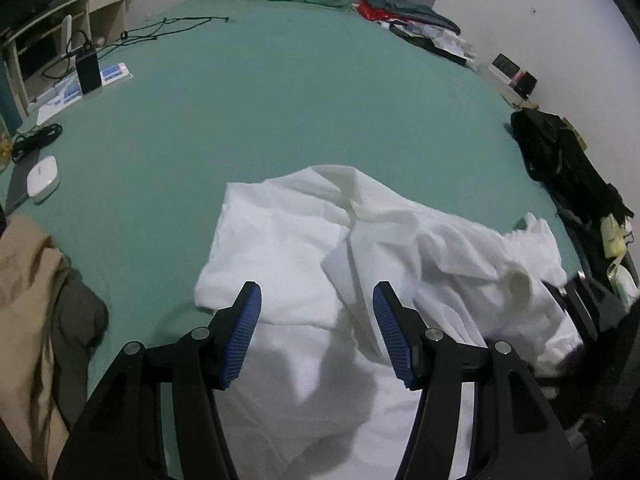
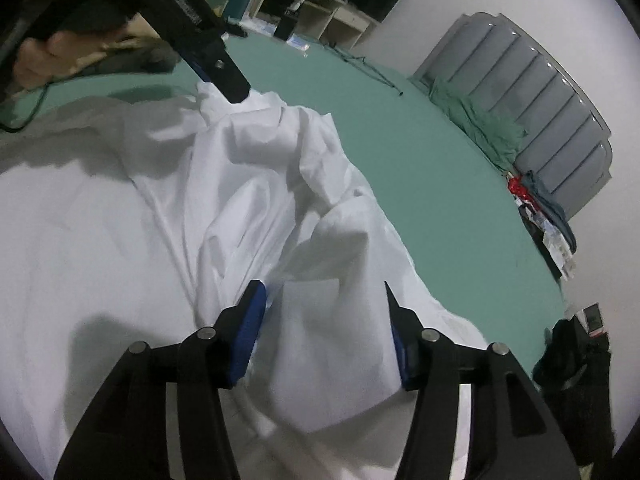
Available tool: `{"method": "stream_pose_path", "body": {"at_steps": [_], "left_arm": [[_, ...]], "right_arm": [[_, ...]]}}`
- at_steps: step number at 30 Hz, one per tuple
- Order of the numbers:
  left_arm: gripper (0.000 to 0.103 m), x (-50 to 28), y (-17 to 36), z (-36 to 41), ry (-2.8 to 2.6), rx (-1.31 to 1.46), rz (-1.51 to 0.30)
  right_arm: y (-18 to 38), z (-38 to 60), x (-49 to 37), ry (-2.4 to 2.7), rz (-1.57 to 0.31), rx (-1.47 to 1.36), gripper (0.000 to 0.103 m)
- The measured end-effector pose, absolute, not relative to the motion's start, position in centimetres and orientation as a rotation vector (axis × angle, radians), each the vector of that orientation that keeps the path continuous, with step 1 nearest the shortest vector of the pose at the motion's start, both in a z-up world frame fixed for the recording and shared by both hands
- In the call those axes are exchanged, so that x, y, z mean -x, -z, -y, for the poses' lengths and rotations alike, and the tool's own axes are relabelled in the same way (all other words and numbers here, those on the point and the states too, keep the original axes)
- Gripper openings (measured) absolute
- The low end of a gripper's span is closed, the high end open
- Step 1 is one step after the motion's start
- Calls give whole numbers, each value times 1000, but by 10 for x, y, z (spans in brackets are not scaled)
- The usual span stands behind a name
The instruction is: Fold large clothes
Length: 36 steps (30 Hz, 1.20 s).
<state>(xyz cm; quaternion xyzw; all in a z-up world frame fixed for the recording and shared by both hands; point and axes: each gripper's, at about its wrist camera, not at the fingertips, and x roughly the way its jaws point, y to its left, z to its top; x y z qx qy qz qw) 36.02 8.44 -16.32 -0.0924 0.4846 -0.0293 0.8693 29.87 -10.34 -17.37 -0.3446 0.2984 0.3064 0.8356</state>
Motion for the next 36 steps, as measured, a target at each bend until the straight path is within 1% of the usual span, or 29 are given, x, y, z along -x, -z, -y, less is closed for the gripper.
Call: {"method": "stream_pose_path", "body": {"at_steps": [1, 2, 4, 7, 13, 16, 21, 24, 26, 29, 31, 35, 36], "left_arm": [[61, -362, 167, -85, 56, 191, -1026], [61, -365, 173, -85, 47, 182, -1051], [61, -368, 186, -84, 26, 152, -1107], [61, -368, 200, -86, 10, 154, -1163], [61, -359, 193, -90, 37, 161, -1155], [61, -358, 175, -91, 70, 186, -1086], [61, -370, 147, -87, 109, 192, -919], [61, -382, 159, -76, 133, 167, -938], [61, -388, 182, -66, 130, 144, -1029], [61, -387, 204, -62, 128, 148, -1113], [61, -381, 201, -56, 130, 95, -1099], [61, -368, 201, -54, 112, 48, -1109], [59, -364, 200, -52, 106, 36, -1106]], "right_arm": [[176, 106, -299, -669, -659, 703, 67], [180, 107, -299, -682, -691, 701, 70], [183, 108, -299, -680, -702, 711, 70], [173, 113, -301, -645, -695, 694, 70], [129, 128, -298, -558, -574, 528, 71], [119, 129, -312, -545, -561, 393, 71], [154, 117, -347, -612, -762, 250, 70], [189, 104, -360, -632, -924, 272, 71], [190, 102, -357, -629, -898, 281, 71], [187, 103, -359, -629, -924, 284, 71], [174, 108, -357, -629, -884, 260, 71], [148, 111, -357, -586, -739, 249, 71], [147, 110, -363, -583, -731, 235, 71]]}}
